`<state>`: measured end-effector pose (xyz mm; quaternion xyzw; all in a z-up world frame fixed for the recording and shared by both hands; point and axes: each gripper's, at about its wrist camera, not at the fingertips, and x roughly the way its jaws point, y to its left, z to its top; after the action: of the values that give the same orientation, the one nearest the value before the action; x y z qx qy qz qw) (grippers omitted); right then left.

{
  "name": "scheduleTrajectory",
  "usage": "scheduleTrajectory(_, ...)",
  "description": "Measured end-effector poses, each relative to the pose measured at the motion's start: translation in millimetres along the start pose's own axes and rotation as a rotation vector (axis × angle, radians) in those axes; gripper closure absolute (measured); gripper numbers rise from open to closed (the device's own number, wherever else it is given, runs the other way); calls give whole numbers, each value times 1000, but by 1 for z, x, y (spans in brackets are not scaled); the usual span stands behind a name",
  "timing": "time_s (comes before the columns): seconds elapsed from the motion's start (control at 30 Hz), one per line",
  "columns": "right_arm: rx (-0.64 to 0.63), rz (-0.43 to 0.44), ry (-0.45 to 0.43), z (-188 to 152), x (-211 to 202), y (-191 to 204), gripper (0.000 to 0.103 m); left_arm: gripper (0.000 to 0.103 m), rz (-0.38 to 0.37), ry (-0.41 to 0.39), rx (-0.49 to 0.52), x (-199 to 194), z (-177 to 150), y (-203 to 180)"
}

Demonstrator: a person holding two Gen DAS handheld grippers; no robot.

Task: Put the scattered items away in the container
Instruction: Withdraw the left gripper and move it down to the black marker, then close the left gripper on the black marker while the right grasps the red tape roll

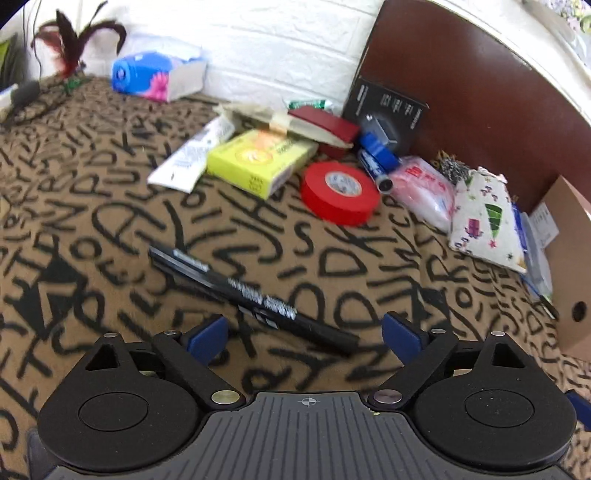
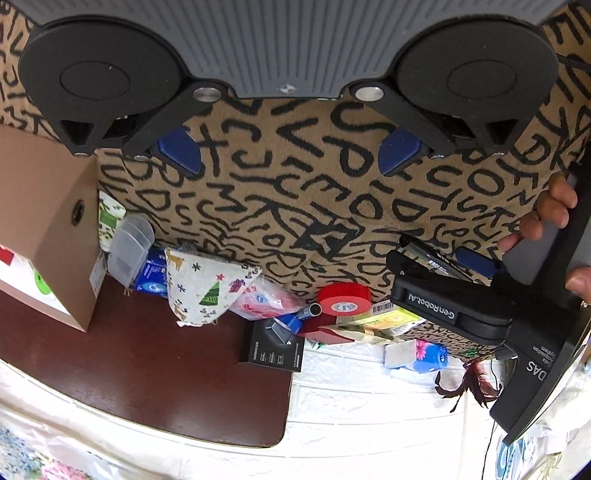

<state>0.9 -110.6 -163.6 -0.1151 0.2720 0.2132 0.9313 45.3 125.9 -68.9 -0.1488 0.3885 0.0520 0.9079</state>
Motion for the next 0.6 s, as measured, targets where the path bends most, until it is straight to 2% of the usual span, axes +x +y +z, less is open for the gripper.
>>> scheduleTrajectory(0.07, -6, 4, 2, 4, 5, 1, 2, 16, 40, -16, 21, 4, 2, 0)
scheduleTrajectory(0.13, -17, 10, -1, 9, 9, 3, 2, 39, 93, -26, 46, 7, 4, 2)
scheduleTrajectory(0.2, -32, 18, -6, 13, 12, 6, 2, 59, 104, -30, 41, 6, 8, 9)
scheduleTrajectory(0.23, -40, 23, -6, 16, 14, 8, 2, 63, 91, -25, 27, 4, 9, 15)
scheduleTrajectory(0.3, -58, 31, -6, 21, 19, 11, 2, 69, 75, -20, 1, 0, 12, 26)
scheduleTrajectory(0.4, -86, 45, -17, 32, 30, 17, 4, 69, 92, -28, 5, -5, 13, 39)
scheduleTrajectory(0.5, -104, 57, -35, 46, 43, 22, 5, 66, 77, -28, 4, -7, 16, 51)
scheduleTrajectory(0.6, -117, 86, -39, 59, 59, 27, 17, 68, 70, -29, 2, -6, 19, 59)
